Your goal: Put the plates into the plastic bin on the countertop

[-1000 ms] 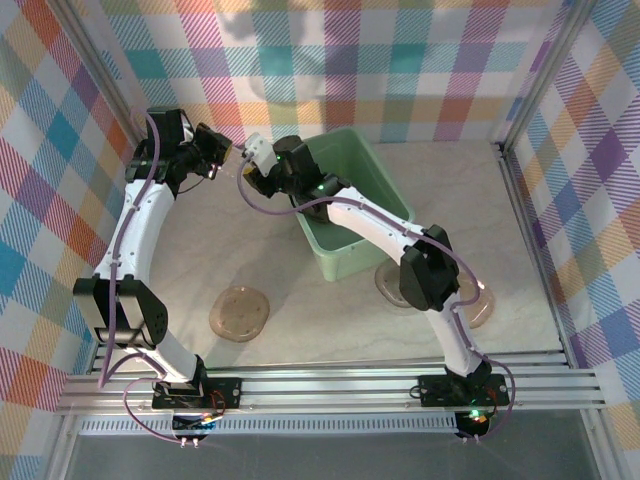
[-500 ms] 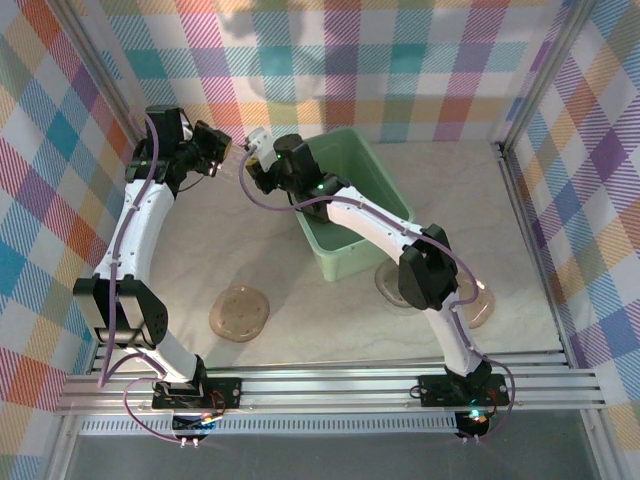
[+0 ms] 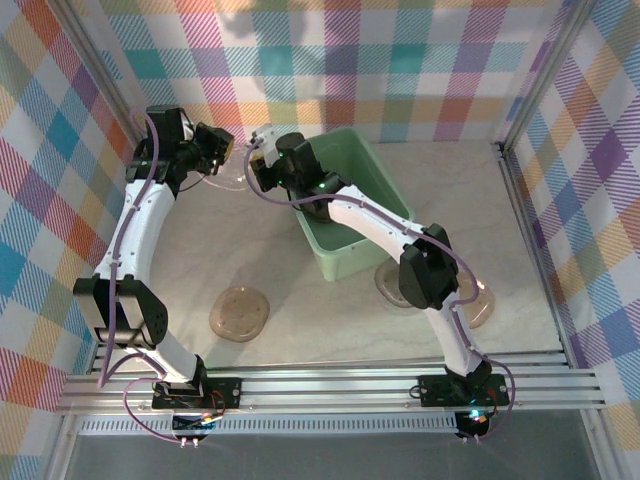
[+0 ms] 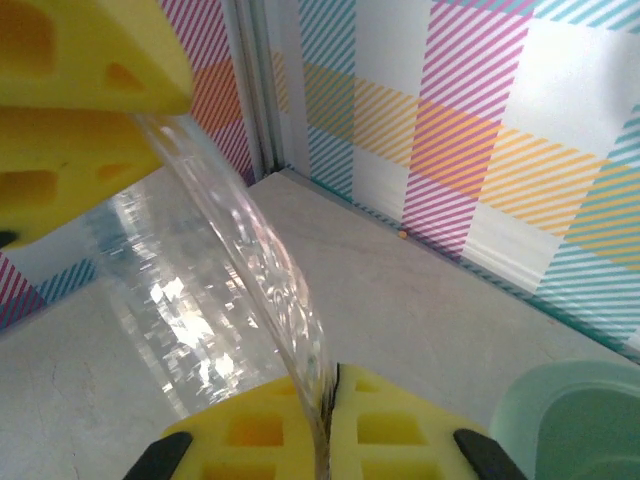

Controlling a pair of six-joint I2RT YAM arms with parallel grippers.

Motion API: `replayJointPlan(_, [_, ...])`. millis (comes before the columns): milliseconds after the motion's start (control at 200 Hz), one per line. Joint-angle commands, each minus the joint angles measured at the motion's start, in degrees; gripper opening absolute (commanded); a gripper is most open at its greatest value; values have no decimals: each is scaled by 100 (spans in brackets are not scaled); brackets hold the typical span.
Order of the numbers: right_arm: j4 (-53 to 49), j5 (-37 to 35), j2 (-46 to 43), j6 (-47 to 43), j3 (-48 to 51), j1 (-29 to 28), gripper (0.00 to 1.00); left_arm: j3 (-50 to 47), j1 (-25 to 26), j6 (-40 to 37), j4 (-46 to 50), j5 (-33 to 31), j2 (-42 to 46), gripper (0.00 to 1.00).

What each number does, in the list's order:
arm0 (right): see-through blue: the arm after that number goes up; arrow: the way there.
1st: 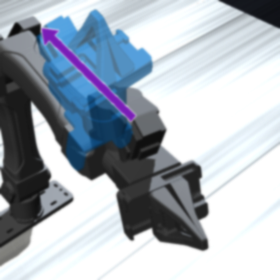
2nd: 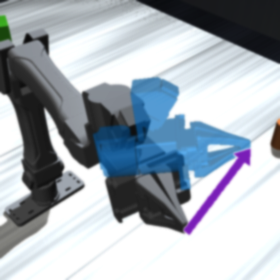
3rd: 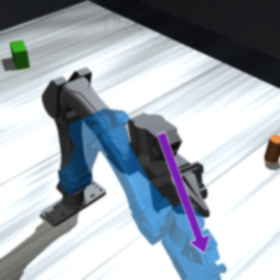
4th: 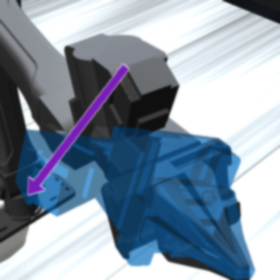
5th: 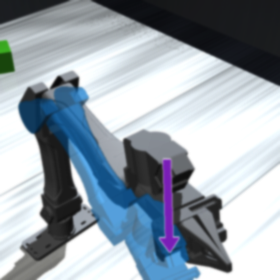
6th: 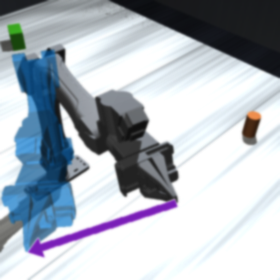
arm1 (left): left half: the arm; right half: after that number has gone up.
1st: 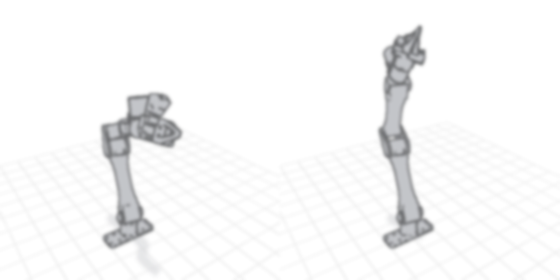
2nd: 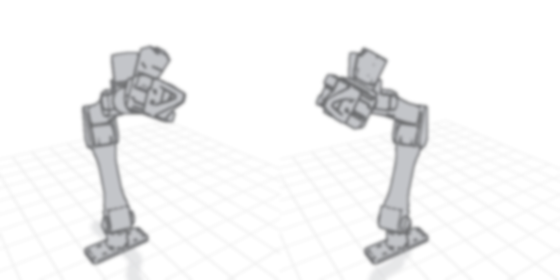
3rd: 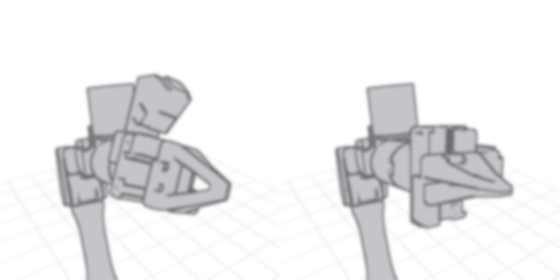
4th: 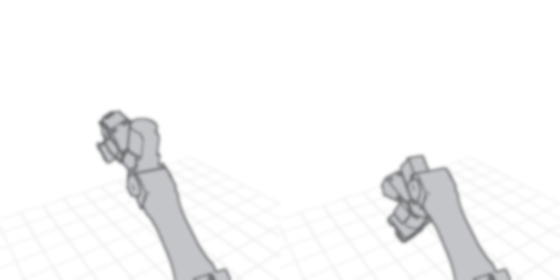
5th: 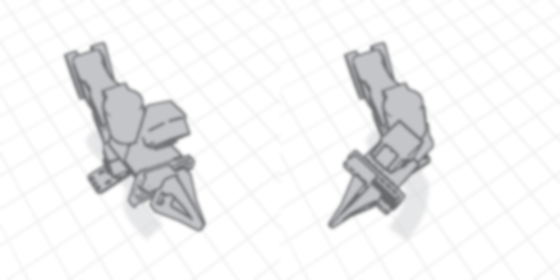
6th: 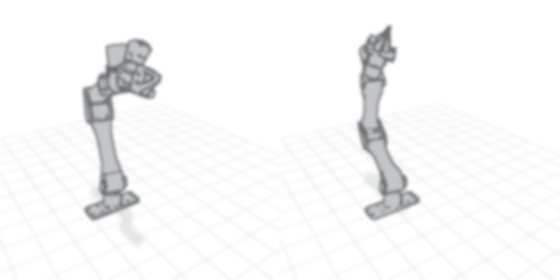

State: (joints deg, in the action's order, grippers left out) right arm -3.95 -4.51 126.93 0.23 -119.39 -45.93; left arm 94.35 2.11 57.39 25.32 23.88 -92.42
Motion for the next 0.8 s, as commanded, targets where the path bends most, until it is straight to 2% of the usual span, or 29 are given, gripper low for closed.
replayJointPlan(0, [123, 203, -229, 381, -260, -29, 0, 251, 62, -164, -109, 171, 20, 23])
replayJointPlan(185, [-40, 253, -274, 759, -393, 65, 0, 358, 53, -377, -117, 2, 166, 43])
replayJointPlan(450, [-672, 354, -224, 1343, -902, 279, 0, 765, 35, -1308, 458, -627, 450, 62])
replayJointPlan(610, [-1431, 271, -64, 1769, -1443, 451, 0, 1035, 13, -1662, 524, -641, 421, 67])
replayJointPlan(795, [-1792, 22, -195, 2107, -1483, 623, 0, 1217, -8, -1937, 423, -519, 313, 68])
